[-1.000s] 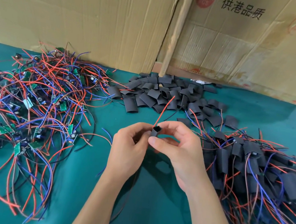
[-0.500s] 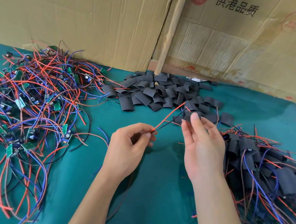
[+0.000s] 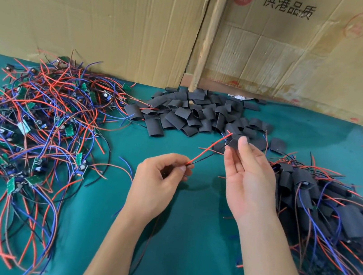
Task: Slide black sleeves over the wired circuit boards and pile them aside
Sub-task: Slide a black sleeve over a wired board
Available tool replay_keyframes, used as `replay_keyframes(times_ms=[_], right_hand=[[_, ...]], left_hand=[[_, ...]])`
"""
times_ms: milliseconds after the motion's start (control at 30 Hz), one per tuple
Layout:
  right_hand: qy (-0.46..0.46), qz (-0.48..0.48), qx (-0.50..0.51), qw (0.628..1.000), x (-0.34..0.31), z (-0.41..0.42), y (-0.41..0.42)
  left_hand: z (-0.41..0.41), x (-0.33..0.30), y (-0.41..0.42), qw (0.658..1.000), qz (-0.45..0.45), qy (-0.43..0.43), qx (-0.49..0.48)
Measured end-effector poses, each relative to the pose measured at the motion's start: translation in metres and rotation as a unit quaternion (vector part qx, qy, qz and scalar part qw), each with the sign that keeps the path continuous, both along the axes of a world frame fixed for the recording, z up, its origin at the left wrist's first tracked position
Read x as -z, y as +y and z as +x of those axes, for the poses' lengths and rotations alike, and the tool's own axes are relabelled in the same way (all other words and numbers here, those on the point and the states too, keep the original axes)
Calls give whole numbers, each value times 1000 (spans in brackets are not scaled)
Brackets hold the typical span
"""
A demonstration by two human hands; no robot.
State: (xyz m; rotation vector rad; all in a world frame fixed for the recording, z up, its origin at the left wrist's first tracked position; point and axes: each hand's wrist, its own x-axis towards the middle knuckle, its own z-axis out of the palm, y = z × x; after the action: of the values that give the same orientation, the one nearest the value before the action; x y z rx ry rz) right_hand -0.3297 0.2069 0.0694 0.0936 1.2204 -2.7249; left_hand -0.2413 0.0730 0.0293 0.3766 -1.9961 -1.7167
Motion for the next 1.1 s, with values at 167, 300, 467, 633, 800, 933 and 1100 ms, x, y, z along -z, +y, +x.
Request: replay_keyframes(times_ms=[167, 300, 467, 633, 800, 933, 1100], right_hand=[[18, -12, -26, 999, -6, 2, 4], [42, 32, -16, 998, -7, 3, 6], [93, 143, -19, 985, -4, 4, 7], [103, 228, -119, 961, 8, 12, -5], [121, 271, -142, 944, 15, 15, -11], [100, 262, -146, 949, 17, 14, -8], [99, 205, -96, 969, 10, 10, -3]], left_hand=[[-1, 0, 0, 1000, -23, -15, -1], [0, -2, 1, 999, -41, -24, 1], [1, -4, 2, 999, -38, -25, -2], [2, -5, 1, 999, -30, -20, -7], [3, -5, -1, 999, 29, -4, -17], [4, -5, -2, 999, 51, -1, -7], [4, -6, -1, 997, 73, -11, 35]])
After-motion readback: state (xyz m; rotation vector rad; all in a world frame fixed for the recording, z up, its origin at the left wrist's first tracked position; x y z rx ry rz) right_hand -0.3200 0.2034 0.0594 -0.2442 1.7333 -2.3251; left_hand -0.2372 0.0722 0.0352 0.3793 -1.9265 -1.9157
